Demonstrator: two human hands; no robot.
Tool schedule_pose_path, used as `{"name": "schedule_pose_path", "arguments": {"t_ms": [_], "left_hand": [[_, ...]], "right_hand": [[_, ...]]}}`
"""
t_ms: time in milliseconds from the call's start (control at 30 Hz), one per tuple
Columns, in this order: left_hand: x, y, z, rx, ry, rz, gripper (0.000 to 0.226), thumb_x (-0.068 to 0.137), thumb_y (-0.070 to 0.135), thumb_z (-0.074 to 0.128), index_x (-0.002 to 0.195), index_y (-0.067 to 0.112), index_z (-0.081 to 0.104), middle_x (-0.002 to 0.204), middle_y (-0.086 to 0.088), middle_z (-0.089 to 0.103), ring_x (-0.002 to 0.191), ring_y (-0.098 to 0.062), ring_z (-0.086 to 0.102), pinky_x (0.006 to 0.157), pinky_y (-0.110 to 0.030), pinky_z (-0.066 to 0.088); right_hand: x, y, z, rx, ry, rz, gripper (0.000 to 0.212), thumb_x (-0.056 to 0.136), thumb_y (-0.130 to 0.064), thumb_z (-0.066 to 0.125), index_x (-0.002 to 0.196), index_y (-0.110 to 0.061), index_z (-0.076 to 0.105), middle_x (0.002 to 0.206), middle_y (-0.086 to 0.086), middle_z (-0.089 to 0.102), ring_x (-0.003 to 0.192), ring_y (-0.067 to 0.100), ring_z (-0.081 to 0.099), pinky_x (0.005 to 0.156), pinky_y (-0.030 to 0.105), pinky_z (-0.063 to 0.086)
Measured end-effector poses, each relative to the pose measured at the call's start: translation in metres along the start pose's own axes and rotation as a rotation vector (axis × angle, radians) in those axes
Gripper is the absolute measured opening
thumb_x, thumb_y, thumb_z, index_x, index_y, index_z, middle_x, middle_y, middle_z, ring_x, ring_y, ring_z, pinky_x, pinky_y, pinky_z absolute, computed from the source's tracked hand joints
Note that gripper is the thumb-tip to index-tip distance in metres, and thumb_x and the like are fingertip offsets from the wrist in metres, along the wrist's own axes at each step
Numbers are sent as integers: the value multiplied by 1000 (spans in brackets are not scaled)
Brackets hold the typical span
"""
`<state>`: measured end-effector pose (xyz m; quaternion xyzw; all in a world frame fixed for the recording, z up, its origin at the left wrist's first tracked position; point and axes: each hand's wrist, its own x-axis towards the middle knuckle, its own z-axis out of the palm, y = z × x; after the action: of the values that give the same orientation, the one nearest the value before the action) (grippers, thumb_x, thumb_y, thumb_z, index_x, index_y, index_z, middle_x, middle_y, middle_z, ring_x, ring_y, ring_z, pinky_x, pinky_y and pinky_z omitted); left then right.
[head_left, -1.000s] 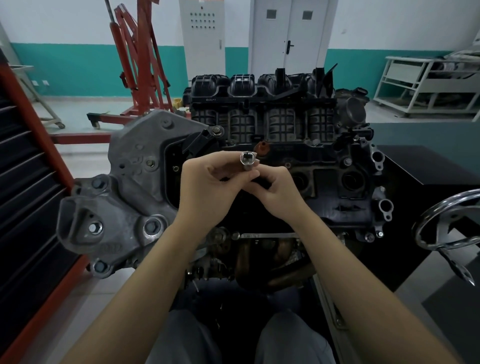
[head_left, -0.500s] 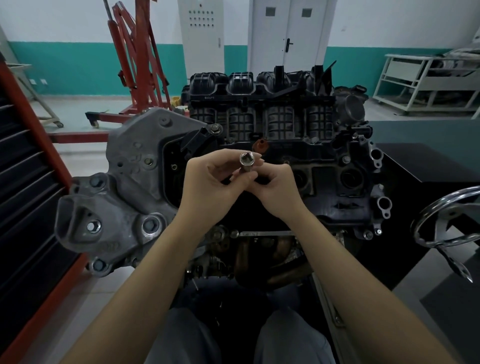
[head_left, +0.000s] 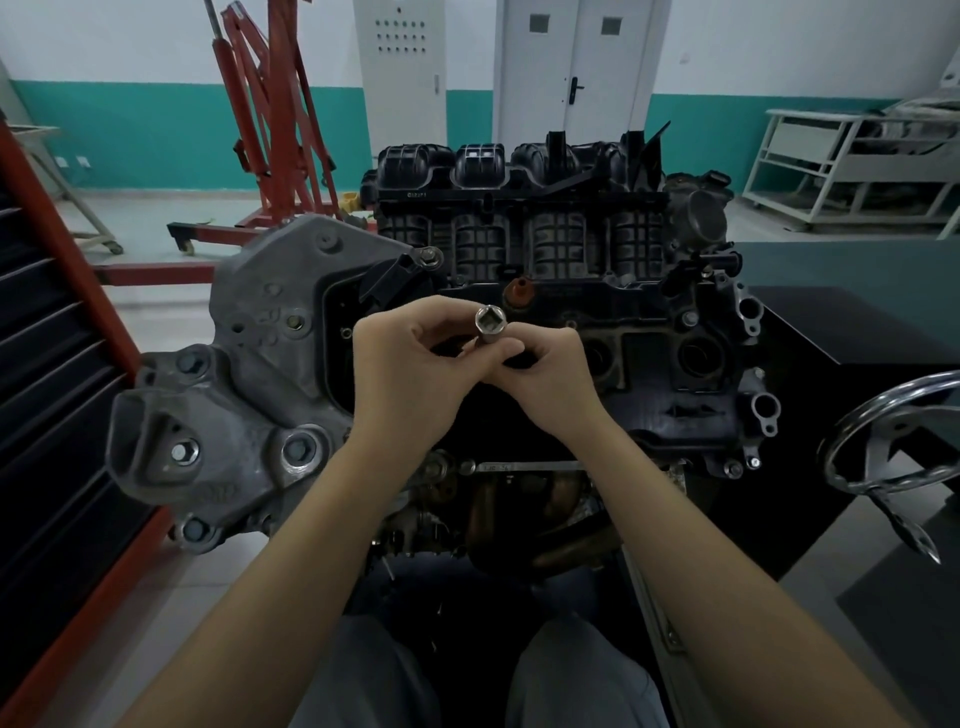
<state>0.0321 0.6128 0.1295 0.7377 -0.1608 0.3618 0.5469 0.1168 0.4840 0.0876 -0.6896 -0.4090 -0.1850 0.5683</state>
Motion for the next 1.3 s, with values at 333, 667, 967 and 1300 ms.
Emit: {"name": "schedule_pose_path", "arguments": {"t_ms": [333,667,967,1300], "left_hand": [[-2,4,-2,-2,-84,-35,26,70,0,82,92,9,72,88,-3,74,87,-14,71,82,-30,57],[-2,4,-1,-52,-153,-37,28,75,-5,75,96,12,72,92,1,74,91,-12,71,83,-28,56],[-3,7,-2,-154,-97,-65,26,74,-10,74,97,3,72,92,-8,74,89,-17,72,82,-29,56],[-6,11,3,-11,-15,-26,28,72,-5,78,92,13,72,87,3,73,83,-9,71,79,-25,57]], "right_hand": [[-2,-1,1,8,-1,16,18,81,-2,72,96,-11,71,88,0,72,86,12,70,78,29,55],[-3,0,-1,-7,-22,11,23,82,0,68,100,-15,68,89,-16,69,87,-1,67,77,16,50],[-2,-1,-1,-28,-55,-60,27,84,3,64,102,-17,63,93,-21,64,88,-7,64,77,11,46],[-3,0,-1,7,-36,-63,23,85,-2,67,106,-10,66,98,-11,68,96,2,66,83,19,50]]}}
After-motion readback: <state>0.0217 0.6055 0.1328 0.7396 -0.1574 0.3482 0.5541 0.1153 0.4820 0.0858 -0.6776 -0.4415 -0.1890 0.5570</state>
